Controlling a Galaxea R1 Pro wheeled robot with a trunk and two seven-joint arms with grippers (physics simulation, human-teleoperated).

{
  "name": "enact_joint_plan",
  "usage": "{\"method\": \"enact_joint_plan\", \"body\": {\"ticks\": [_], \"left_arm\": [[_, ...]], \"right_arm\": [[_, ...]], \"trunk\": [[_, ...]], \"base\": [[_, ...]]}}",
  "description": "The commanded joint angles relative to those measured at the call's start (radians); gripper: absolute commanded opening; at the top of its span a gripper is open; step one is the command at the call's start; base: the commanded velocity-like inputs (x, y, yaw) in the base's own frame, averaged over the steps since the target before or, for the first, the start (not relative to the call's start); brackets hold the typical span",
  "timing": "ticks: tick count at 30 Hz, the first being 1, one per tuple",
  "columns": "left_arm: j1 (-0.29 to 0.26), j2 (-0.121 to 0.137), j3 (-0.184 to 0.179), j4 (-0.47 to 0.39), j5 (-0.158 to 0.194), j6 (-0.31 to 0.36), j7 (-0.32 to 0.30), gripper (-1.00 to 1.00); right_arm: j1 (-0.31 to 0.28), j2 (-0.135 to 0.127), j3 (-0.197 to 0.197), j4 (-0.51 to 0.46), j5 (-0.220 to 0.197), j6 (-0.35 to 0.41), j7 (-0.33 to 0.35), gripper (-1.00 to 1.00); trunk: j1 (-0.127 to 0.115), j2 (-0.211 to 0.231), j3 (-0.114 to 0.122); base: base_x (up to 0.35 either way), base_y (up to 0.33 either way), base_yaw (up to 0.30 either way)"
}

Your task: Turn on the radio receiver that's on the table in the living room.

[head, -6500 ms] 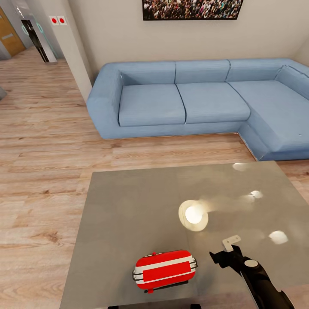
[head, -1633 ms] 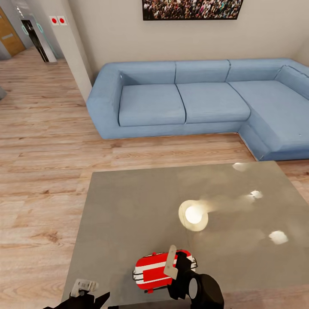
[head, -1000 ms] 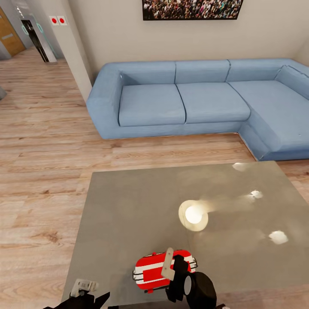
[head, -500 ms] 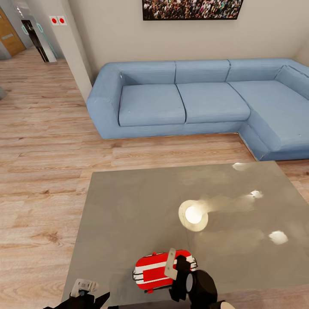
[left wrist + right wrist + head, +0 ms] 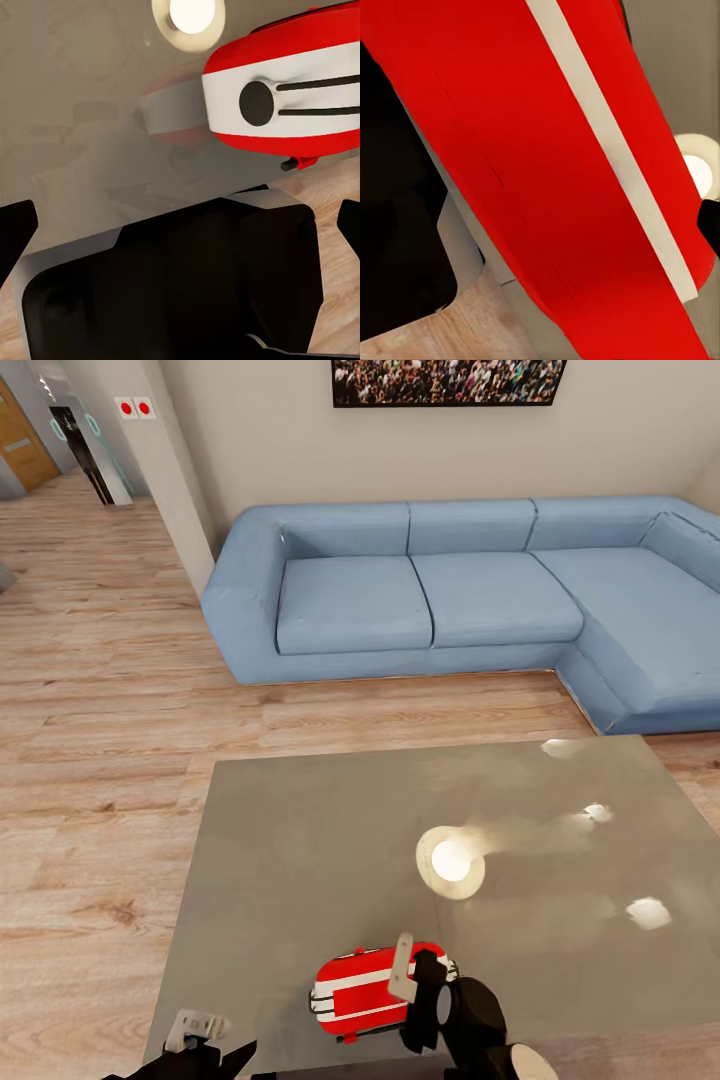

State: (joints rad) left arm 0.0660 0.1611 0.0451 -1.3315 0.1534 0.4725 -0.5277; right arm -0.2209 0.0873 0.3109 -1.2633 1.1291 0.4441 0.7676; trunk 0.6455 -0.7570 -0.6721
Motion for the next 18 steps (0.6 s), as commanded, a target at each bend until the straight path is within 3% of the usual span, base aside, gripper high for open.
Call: {"method": "enact_joint_plan", "body": {"ticks": [1,18], "left_arm": [[0.000,0.000,0.000,0.000,0.000,0.000,0.000,1.00],[0.000,0.000,0.000,0.000,0.000,0.000,0.001,1.00]], "right_arm": [[-0.005,0.000,-0.001,0.007,-0.001,0.000,0.000,1.00],[-0.027,-0.001,-0.049,0.021,-0.003,-0.002,0.000,1.00]], "trunk": [[0.000,0.000,0.000],[0.000,0.000,0.000]], "base": [[0.000,0.000,0.000],[0.000,0.000,0.000]]}}
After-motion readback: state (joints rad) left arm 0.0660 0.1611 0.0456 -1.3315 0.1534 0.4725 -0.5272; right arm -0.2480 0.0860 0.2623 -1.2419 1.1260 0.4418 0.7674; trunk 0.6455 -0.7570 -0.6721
